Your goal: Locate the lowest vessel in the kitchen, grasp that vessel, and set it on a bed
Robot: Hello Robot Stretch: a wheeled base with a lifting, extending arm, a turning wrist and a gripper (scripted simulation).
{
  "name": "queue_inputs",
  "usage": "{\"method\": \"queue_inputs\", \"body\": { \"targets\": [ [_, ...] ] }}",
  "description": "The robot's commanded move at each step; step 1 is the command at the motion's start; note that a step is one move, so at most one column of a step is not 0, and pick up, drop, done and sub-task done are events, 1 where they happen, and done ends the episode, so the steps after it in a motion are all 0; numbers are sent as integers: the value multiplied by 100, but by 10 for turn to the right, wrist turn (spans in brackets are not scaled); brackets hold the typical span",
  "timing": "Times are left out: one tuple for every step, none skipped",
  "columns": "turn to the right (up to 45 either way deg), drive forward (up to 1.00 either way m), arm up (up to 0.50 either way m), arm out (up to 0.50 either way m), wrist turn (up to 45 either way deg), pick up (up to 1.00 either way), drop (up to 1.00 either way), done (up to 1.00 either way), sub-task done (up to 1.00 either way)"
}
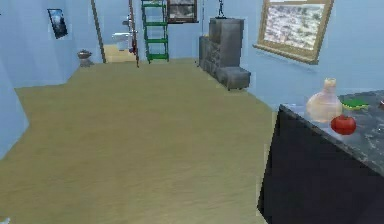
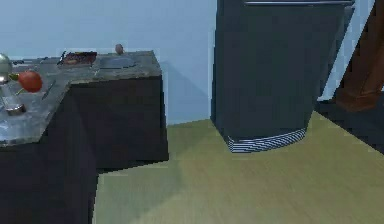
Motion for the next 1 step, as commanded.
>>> {"method": "queue_inputs", "body": {
  "targets": [
    [450, 0, 0, 0, 0, 0, 0, 0, 0]
  ]
}}
